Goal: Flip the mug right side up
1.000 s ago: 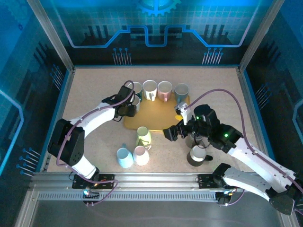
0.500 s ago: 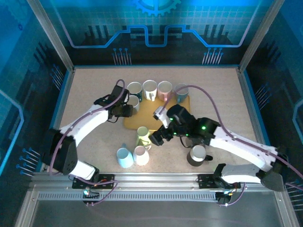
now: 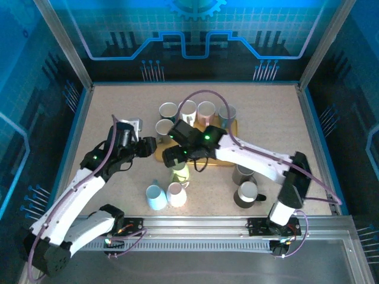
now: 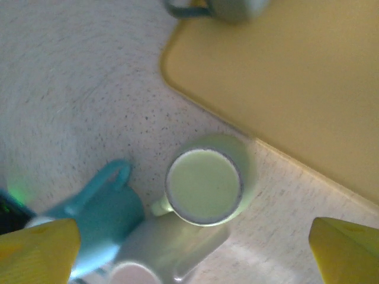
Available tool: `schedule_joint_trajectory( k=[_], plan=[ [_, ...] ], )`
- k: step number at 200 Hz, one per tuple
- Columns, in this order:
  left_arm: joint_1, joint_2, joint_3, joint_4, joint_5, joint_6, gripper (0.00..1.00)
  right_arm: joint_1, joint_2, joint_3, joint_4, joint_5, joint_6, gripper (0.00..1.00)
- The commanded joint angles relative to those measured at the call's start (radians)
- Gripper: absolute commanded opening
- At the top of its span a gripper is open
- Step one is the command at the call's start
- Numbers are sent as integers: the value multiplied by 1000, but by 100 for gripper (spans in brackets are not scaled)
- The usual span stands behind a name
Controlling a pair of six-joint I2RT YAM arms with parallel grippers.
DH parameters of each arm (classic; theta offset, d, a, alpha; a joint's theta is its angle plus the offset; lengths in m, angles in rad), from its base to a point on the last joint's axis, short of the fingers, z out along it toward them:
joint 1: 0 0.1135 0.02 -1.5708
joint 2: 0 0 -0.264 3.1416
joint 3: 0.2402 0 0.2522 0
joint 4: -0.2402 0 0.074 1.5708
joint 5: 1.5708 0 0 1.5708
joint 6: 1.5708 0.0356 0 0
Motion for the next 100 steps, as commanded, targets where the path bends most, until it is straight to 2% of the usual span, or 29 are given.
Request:
schedule_joint_trajectory(
  k=[1,48,100],
  plan=[
    [-6,-49,-38,16,-13,-36,55,19,128,166,-290,45,427,100],
    [-7,-107,-38,19,-10,-36,56,16,295,361,-483,84,661,100],
    [-22,-151,-40,22,-32,-37,56,8,389,400,-424,21,670,100]
  ],
)
